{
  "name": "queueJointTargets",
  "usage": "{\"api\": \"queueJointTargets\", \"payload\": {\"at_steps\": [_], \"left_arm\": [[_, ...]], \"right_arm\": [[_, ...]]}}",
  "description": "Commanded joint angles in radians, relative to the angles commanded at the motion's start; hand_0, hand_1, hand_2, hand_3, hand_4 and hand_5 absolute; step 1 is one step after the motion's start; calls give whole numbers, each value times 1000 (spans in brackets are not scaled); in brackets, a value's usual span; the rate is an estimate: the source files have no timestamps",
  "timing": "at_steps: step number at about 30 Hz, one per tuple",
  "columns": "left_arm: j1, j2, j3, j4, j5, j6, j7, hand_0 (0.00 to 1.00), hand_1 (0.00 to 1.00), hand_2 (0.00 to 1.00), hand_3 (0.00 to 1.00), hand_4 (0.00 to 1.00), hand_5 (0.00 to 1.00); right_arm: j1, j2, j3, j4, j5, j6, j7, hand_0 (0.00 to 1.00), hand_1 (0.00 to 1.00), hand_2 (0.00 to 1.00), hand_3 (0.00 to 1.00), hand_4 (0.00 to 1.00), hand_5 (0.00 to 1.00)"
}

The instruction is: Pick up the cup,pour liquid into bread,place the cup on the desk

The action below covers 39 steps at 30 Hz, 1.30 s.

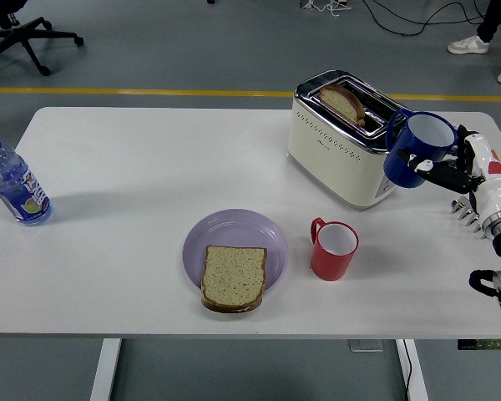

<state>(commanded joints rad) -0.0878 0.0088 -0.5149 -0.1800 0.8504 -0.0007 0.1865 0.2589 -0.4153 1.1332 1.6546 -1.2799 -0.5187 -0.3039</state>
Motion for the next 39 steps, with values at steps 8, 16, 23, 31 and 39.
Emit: {"api": "queueJointTargets", "payload": {"at_steps": [8, 16, 23, 31, 39], "left_arm": [[3, 0, 6, 0, 1, 0, 0, 678, 742, 754, 646, 408, 998], [4, 1, 13, 0, 0, -1, 0, 677, 742, 754, 646, 407, 998], [-2, 2, 15, 0, -4, -1, -1, 677, 741, 754, 646, 407, 998], [-6, 2, 17, 0, -7, -1, -3, 677, 741, 754, 645, 405, 998], [-9, 2, 15, 0, -5, -1, -2, 677, 741, 754, 645, 404, 998]], "right_arm": [[-78, 34, 34, -94, -103, 26, 97, 141, 140, 352, 471, 601, 28], [-134, 75, 45, -199, -71, 76, 252, 146, 147, 357, 476, 588, 5], [-162, 116, 63, -268, -73, 91, 335, 149, 151, 360, 479, 585, 2], [-183, 139, 65, -326, -98, 97, 354, 159, 162, 365, 486, 590, 2], [-196, 160, 68, -392, -119, 103, 396, 157, 164, 364, 485, 593, 2]]}}
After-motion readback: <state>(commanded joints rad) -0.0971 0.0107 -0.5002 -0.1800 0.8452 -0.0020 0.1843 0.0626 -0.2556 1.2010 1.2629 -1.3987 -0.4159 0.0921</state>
